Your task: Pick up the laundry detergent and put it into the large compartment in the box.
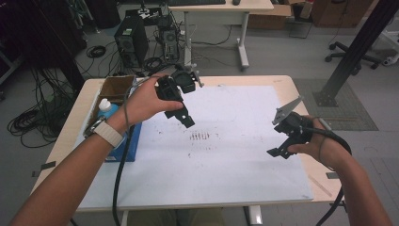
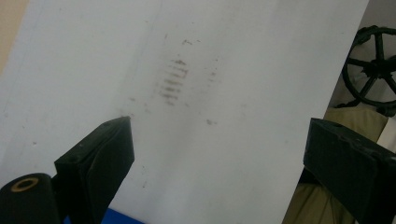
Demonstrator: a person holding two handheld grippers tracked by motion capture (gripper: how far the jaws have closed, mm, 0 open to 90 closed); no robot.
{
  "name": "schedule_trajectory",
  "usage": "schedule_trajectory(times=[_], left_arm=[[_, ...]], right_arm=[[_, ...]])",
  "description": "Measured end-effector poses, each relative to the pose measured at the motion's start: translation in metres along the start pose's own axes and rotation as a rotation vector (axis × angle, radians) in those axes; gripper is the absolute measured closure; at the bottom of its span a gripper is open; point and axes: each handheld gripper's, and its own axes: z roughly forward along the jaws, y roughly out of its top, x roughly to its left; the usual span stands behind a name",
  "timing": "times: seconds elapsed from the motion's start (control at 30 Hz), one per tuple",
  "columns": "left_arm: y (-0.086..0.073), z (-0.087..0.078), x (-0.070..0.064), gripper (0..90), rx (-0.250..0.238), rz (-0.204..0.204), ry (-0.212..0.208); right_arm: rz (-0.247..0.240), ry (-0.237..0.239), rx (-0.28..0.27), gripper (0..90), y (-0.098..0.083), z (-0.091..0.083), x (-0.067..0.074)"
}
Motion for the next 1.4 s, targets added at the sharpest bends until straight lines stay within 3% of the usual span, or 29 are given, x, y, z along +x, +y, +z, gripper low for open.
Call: schedule_trajectory(times=[1.4], left_arm=[[-0.0031, -0.0009, 0.0085, 9.1, -0.022, -0.038, 0.001]], right_arm=[[0.005, -0.010, -0.006, 10.5, -0.0024, -0.0019, 0.0026]])
